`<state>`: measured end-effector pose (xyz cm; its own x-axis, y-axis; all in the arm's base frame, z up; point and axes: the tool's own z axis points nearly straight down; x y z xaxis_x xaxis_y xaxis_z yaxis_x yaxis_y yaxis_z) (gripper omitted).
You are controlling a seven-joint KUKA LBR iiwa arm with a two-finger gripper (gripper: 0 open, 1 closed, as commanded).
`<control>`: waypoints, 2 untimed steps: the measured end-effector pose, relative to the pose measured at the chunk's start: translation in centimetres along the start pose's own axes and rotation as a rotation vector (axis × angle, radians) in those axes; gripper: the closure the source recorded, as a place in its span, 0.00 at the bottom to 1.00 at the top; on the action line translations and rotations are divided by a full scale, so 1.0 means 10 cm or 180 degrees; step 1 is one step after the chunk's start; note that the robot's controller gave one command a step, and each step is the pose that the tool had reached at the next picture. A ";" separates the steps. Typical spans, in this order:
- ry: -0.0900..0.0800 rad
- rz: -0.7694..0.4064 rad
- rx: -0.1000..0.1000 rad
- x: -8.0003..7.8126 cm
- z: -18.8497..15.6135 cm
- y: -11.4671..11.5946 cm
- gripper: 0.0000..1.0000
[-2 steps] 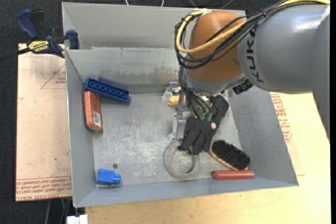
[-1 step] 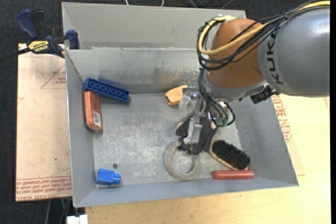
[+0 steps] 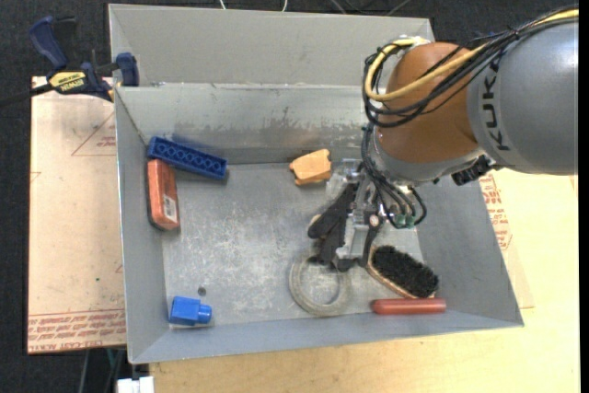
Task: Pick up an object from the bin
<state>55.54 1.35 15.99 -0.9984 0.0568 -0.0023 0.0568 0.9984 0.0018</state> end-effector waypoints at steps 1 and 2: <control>0.0000 0.0245 -0.0003 0.05 0.39 -0.72 0.00; 0.0000 0.0525 -0.0007 0.31 0.27 -0.60 0.00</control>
Offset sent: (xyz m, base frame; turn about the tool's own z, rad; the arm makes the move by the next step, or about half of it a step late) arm -0.0498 -0.0312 -0.0179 0.2066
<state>52.10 -4.50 13.23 -0.9755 0.2200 -0.0019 0.2200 0.9755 0.0042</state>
